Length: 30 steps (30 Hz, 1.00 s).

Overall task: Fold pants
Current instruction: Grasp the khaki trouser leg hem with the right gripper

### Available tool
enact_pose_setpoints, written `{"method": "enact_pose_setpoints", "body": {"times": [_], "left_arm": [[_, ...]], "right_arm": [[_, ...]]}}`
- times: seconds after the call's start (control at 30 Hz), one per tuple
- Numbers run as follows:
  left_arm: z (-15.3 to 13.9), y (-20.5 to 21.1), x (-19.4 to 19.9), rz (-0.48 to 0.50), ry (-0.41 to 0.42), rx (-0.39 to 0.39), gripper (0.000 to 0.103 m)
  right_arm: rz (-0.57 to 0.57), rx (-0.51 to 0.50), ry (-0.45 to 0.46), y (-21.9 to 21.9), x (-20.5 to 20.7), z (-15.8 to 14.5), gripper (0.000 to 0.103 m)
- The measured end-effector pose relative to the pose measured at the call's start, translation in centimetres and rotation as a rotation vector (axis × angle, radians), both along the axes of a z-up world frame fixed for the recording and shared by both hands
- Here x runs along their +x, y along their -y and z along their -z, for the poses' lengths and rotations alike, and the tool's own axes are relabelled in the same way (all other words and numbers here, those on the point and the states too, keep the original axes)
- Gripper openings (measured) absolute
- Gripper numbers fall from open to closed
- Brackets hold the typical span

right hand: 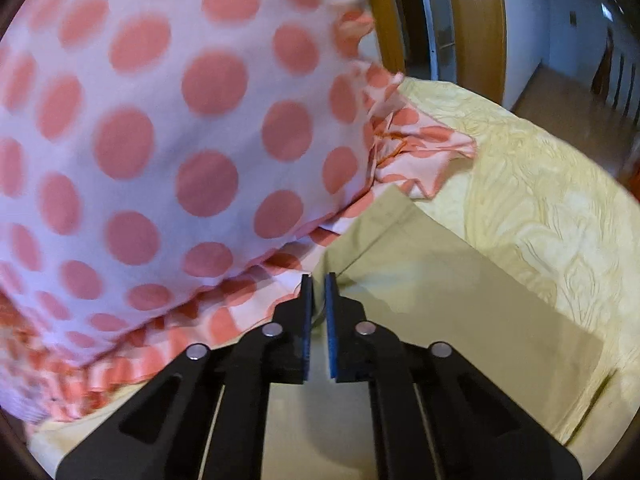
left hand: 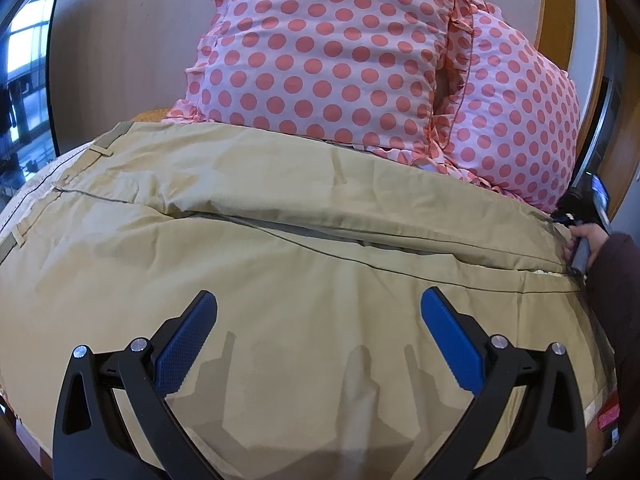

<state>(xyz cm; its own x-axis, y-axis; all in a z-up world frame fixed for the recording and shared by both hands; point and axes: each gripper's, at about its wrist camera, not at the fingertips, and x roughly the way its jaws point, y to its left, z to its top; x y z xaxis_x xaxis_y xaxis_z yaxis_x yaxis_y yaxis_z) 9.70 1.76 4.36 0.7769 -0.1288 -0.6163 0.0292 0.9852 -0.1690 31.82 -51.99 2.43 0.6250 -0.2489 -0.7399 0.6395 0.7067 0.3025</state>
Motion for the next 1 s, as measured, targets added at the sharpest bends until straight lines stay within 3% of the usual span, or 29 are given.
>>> {"method": "enact_pose_setpoints", "body": {"times": [0.13,0.37,0.5,0.6,0.67,0.7,0.77,0.87,0.93,1.0], "left_arm": [[-0.1,-0.3,-0.3,-0.014,0.011,-0.009,0.102],[-0.9,-0.3,-1.5,-0.032,0.044,0.008,0.102],[-1.5,-0.2,-2.4,-0.027,0.056,0.000,0.102],[-1.8,-0.1,-3.3,-0.025,0.069,0.009,0.102],[-2.1,-0.1,-4.1,-0.035,0.091,0.035,0.102],[-2.2,-0.2,-4.4,-0.042,0.102,0.050,0.102],[-2.3,-0.2,-4.5,-0.048,0.106,0.065,0.102],[-2.3,-0.1,-4.5,-0.045,0.101,0.067,0.102],[-2.2,0.0,-4.6,-0.040,0.100,0.069,0.102],[-2.2,0.2,-4.7,-0.035,0.097,0.075,0.102]], "right_arm": [[-0.041,0.021,0.134,0.4,-4.7,-2.2,0.004],[-0.087,0.141,0.295,-2.4,-17.2,-3.5,0.004],[-0.077,0.230,0.251,-3.0,-19.6,-2.1,0.005],[-0.042,0.344,0.217,-2.3,-19.8,-0.2,0.013],[-0.025,0.369,0.217,-2.4,-19.9,0.1,0.026],[-0.020,0.381,0.218,-2.4,-20.0,0.1,0.038],[-0.004,0.404,0.226,-2.3,-20.3,0.3,0.043],[0.029,0.405,0.220,-2.3,-20.3,0.4,0.041],[0.046,0.374,0.199,-2.4,-19.8,0.6,0.023],[0.047,0.349,0.191,-2.1,-19.2,0.8,0.014]]}}
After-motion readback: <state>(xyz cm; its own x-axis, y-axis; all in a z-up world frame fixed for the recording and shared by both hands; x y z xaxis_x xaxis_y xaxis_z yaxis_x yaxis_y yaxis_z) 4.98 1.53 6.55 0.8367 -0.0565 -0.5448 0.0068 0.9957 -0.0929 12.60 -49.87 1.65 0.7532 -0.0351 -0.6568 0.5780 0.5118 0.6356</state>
